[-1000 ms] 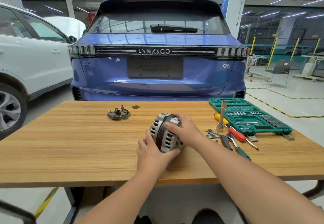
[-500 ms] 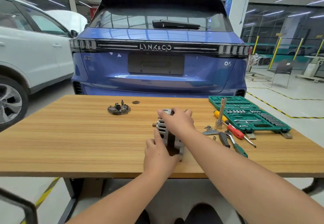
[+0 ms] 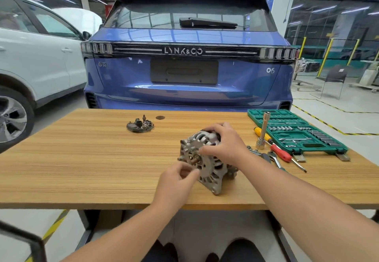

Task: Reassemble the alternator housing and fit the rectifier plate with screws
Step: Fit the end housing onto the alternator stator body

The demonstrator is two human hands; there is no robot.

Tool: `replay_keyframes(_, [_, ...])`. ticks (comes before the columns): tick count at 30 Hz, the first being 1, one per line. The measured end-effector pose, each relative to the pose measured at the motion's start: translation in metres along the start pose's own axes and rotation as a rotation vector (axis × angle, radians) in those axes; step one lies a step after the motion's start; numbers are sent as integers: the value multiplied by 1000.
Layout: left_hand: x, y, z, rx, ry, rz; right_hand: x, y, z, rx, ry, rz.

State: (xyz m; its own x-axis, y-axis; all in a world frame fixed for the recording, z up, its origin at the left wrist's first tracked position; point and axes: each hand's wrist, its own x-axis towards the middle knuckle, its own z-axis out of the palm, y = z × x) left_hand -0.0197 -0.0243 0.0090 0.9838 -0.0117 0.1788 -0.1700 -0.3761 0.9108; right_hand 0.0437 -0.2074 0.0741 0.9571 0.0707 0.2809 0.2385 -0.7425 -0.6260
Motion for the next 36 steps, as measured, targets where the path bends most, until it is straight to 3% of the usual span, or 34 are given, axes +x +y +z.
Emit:
replay_keyframes(5, [46,-1,-22,-210,95,-2,-14,4,-6,42,-118,-162])
replay_keyframes(9, [74,6,-26,-178,-182,55,-26,7,3,142,-98,2])
replay_keyframes(12, [82,5,-23,-167,-400,80,-52,11,33,387,87,222])
replay_keyframes(14, [83,1,-20,-228,-423,40,-61,10,47,434,201,255])
replay_keyframes(18, [82,-5,-13,-376,-332,-17,-57,7,53,387,315,229])
replay_keyframes(25, [74,0,5,-362,-15,9,-42,19,39,321,265,104])
replay_keyframes(33, [69,5,9,-417,74,0,-37,27,42,335,274,95])
replay_keyframes(36, [70,3,9,-446,39,2,-38,30,42,375,232,100])
